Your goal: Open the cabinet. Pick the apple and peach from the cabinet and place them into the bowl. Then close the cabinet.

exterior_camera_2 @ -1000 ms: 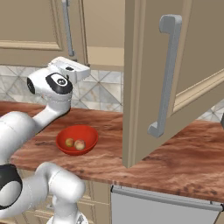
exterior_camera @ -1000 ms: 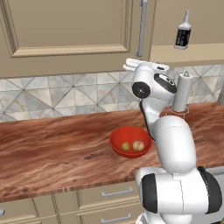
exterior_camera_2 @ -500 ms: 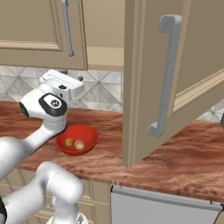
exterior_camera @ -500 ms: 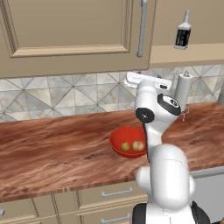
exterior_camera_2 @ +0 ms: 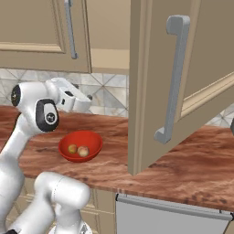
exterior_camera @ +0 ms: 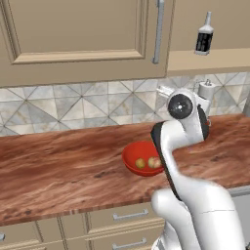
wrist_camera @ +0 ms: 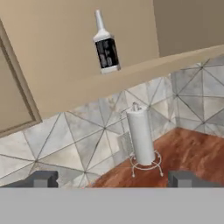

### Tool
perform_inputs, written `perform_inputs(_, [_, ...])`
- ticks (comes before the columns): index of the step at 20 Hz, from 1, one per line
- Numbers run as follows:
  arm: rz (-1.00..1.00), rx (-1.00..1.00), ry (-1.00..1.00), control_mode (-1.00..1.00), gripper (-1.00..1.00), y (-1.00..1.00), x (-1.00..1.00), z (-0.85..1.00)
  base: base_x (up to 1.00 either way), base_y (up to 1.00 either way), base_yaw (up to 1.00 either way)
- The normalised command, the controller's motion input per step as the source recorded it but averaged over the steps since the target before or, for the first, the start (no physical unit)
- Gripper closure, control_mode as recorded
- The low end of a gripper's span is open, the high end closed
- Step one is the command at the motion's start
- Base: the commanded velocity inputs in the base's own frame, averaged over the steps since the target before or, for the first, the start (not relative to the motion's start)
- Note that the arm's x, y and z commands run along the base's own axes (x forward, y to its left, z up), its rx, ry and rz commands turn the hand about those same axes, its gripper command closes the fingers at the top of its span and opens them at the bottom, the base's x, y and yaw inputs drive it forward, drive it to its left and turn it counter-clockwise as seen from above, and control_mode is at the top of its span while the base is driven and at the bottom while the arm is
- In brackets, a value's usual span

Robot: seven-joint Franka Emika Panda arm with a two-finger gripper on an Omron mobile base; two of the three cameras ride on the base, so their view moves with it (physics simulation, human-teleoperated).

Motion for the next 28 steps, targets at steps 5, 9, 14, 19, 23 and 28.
perform_inputs(5, [0.00, 0.03, 0.01, -1.00, -1.00, 0.00, -0.46, 0.00, 0.00, 0.00, 0.00])
perform_inputs(9, [0.00, 0.04, -0.04, -1.00, -1.00, -0.02, -1.00, -0.15, 0.00, 0.00, 0.00])
perform_inputs(14, [0.01, 0.10, -0.09, -1.00, -1.00, -0.41, -1.00, -0.19, 0.00, 0.00, 0.00])
perform_inputs(19, [0.00, 0.20, -0.21, -1.00, -1.00, -0.81, -1.00, 0.06, 0.00, 0.00, 0.00])
perform_inputs(23, [0.00, 0.12, -0.11, -1.00, -1.00, -0.78, -1.00, 0.01, 0.00, 0.00, 0.00])
perform_inputs(28, [0.00, 0.01, 0.01, -1.00, -1.00, -0.45, -1.00, 0.09, 0.00, 0.00, 0.00])
